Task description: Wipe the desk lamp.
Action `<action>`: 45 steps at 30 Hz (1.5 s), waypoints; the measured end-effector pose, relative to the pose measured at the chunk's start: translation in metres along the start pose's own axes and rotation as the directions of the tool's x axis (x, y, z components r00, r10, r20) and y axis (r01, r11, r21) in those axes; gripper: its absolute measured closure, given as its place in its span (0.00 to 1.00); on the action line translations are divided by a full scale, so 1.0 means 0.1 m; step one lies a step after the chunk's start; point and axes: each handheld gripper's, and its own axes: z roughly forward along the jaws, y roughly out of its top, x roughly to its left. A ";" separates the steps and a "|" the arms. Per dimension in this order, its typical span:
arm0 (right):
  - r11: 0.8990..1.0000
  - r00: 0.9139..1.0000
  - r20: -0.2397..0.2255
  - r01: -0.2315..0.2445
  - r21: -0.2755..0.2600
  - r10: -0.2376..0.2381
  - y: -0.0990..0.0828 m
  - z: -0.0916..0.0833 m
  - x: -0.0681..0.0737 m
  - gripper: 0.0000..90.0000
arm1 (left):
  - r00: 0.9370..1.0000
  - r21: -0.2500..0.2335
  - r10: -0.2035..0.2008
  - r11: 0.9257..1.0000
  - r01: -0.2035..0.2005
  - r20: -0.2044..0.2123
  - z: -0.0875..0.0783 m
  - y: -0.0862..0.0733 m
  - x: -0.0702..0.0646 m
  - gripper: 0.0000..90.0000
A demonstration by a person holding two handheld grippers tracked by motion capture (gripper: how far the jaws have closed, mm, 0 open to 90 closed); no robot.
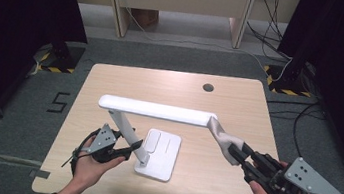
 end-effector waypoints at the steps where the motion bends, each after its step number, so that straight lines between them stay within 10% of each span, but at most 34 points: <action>1: 1.000 1.000 0.003 0.016 0.013 -0.016 -0.01 0.02 0.01 0.84 | 1.000 0.002 0.003 1.000 -0.003 -0.002 0.00 0.00 -0.01 0.56; 45: 0.999 0.994 0.107 -0.016 0.046 0.011 -0.13 0.58 -0.27 0.85 | 0.999 0.024 0.044 0.999 -0.043 -0.019 0.03 0.03 -0.11 0.58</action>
